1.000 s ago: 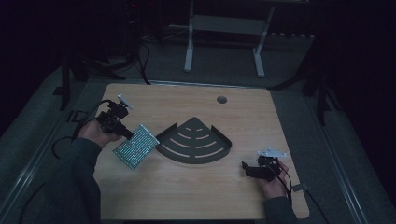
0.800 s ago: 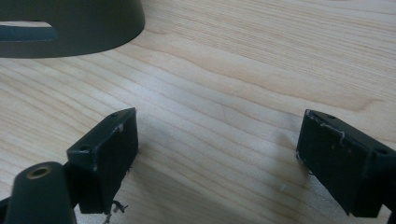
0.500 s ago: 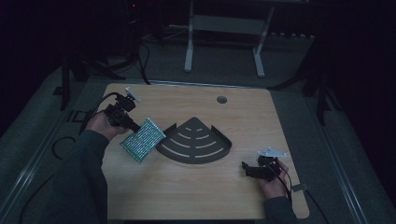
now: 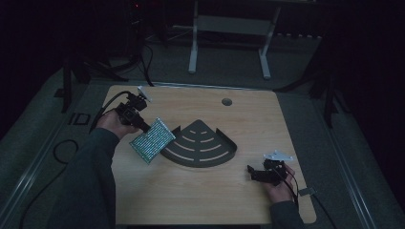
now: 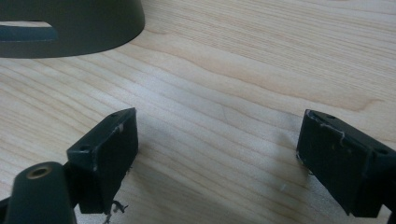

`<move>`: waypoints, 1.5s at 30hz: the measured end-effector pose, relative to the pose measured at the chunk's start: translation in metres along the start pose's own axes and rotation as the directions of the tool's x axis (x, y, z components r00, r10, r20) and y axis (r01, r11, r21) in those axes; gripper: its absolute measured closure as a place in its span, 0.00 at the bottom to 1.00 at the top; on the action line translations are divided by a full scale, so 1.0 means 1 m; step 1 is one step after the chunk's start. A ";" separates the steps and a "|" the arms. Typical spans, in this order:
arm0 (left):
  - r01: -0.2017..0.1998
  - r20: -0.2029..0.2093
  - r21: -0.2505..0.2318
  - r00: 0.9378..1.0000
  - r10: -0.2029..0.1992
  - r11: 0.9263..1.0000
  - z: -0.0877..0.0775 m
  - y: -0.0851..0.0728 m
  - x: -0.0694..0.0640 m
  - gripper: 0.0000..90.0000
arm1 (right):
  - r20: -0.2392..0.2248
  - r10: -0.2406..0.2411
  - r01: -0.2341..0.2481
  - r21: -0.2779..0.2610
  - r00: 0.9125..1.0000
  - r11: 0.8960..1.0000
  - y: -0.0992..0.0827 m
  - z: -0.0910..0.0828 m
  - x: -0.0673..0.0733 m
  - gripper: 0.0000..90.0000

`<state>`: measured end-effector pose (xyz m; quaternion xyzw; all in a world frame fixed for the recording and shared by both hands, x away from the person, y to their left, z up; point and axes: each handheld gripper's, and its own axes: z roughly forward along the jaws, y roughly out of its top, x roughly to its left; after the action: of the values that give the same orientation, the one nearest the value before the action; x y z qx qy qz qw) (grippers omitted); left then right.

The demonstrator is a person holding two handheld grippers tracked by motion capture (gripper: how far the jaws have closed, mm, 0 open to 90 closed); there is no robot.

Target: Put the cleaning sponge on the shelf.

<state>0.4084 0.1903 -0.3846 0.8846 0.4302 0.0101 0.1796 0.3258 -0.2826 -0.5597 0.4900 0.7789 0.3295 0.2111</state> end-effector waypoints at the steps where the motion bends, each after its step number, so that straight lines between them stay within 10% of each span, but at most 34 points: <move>1: -0.005 0.000 -0.001 1.000 0.005 1.000 0.000 0.002 -0.001 1.00 | 0.000 0.000 0.000 0.000 1.000 1.000 0.000 0.000 0.000 0.14; 45: -0.081 -0.024 -0.006 0.996 0.081 0.997 0.022 0.058 -0.017 1.00 | 0.001 0.000 0.000 0.000 1.000 1.000 0.000 0.000 0.000 0.14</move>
<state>0.4457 0.1371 -0.3841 0.9006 0.3960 0.0295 0.1769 0.3258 -0.2826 -0.5597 0.4901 0.7789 0.3294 0.2114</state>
